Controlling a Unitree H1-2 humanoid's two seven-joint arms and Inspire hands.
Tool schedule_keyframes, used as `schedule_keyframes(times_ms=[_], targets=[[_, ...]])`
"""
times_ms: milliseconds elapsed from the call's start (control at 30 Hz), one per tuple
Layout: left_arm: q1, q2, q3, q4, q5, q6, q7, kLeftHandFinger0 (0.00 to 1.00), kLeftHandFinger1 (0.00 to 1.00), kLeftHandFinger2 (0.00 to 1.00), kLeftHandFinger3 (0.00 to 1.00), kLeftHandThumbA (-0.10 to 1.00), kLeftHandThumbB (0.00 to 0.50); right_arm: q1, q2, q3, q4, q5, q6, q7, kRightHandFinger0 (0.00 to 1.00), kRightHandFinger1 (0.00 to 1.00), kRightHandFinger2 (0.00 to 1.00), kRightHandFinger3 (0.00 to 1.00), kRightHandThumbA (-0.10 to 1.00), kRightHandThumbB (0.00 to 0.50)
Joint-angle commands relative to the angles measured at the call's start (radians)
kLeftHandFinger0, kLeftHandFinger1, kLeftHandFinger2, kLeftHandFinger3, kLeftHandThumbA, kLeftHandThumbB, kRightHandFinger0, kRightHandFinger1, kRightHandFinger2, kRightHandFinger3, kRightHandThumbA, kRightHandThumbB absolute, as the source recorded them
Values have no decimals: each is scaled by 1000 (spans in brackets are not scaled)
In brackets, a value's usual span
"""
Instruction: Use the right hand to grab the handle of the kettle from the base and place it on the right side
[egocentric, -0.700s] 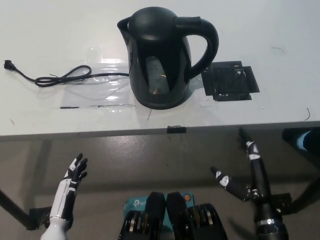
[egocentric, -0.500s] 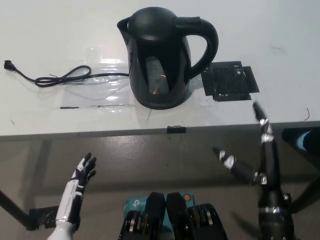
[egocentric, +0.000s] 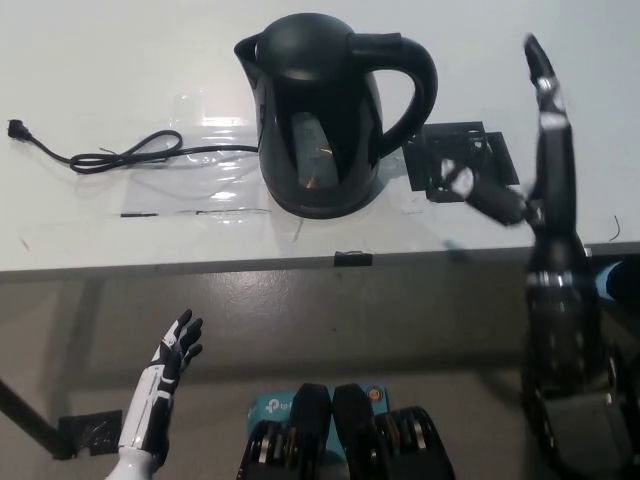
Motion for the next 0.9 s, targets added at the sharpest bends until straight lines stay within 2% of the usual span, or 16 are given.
schedule_keyframes(times_ms=[0,100,333,533,633,867], targets=[[-10,8,-2,-16,-8,-57,-6,1000,1000,1000,1000,1000,500,-100,-10,-11,66,6,90,40,1000,1000,1000,1000,765,185],[-10,10,-1,-13,8,-60,1,1000,1000,1000,1000,1000,500,-179,-15,-1,194,-22,88,15,1000,1000,1000,1000,770,234],[-15,11,0,-9,-2,-62,-5,1000,1000,1000,1000,1000,500,-293,-10,5,395,-17,59,-15,1000,1000,1000,1000,734,230],[-9,9,-2,-12,-7,-59,-9,1000,1000,1000,1000,1000,500,-348,-9,19,510,-33,36,-46,1000,1000,1000,1000,767,239],[-14,12,1,-5,5,-71,-2,1000,1000,1000,1000,1000,500,-366,-8,24,539,-30,32,-50,1000,1000,1000,1000,792,249],[-12,12,-1,-7,5,-68,-5,1000,1000,1000,1000,1000,500,-394,-10,34,575,-34,19,-67,1000,1000,1000,1000,774,237]])
